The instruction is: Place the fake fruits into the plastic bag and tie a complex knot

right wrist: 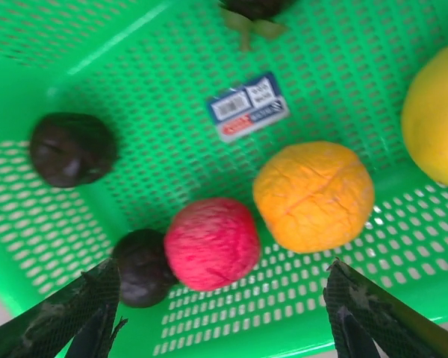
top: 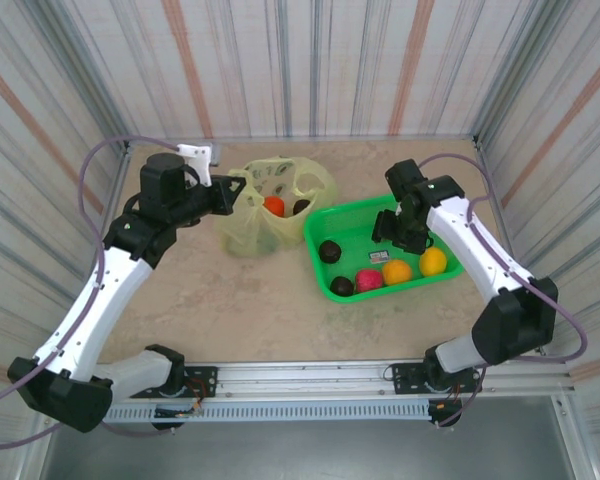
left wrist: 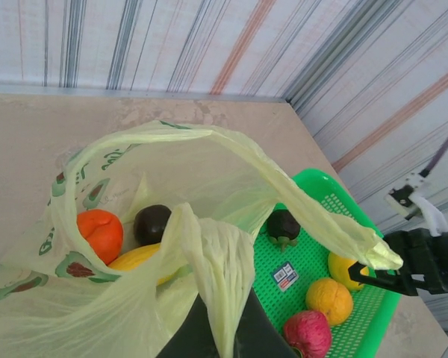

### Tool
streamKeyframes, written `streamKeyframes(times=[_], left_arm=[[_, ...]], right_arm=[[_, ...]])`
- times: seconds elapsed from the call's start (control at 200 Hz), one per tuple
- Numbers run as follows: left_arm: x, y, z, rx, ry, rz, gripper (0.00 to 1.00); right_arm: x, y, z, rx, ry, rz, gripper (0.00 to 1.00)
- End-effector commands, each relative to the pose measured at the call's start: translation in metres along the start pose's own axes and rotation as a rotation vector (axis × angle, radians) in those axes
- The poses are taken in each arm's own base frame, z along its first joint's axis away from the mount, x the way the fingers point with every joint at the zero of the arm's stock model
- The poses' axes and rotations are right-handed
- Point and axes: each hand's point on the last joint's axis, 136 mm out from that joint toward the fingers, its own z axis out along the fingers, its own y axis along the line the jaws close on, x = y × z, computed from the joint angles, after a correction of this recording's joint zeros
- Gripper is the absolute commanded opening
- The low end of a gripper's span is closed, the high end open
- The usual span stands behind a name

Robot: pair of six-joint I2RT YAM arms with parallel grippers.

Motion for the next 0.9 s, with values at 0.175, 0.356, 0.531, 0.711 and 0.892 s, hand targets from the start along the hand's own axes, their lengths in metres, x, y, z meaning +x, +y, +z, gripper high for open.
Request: streamKeyframes(times=[0.175,0.356,0.531,0.711,0.892], left_arm=[[-0.006,-0.011,-0.007,-0.001,-0.029,0.072,0.00],[-0.008,-0.012,-0.008,-0.006,-0.032,0.072,0.00],[-0.012,-0.013,-0.010,-0.008,-0.034,0.065,0.00],[-0.019,-0.010,-0.009,-0.001,-0.036,0.027,0.00],[-0.023,-0.010,-0.011,-0.004,-0.034,0.020,0.00]], right_arm=[[0.008,-0.022,0.027,0.142,0.109,0.033,0.80],[0.014,-0.031,0.048,0.168,0.148,0.051,0.84],[0.023,-0.035,0.064,0.150,0.183,0.088,0.82],[0.027,-0.040,0.082,0.157,0.186,0.110,0.84],[0.022,-0.035,0.099,0.137,0.183,0.135,0.82]])
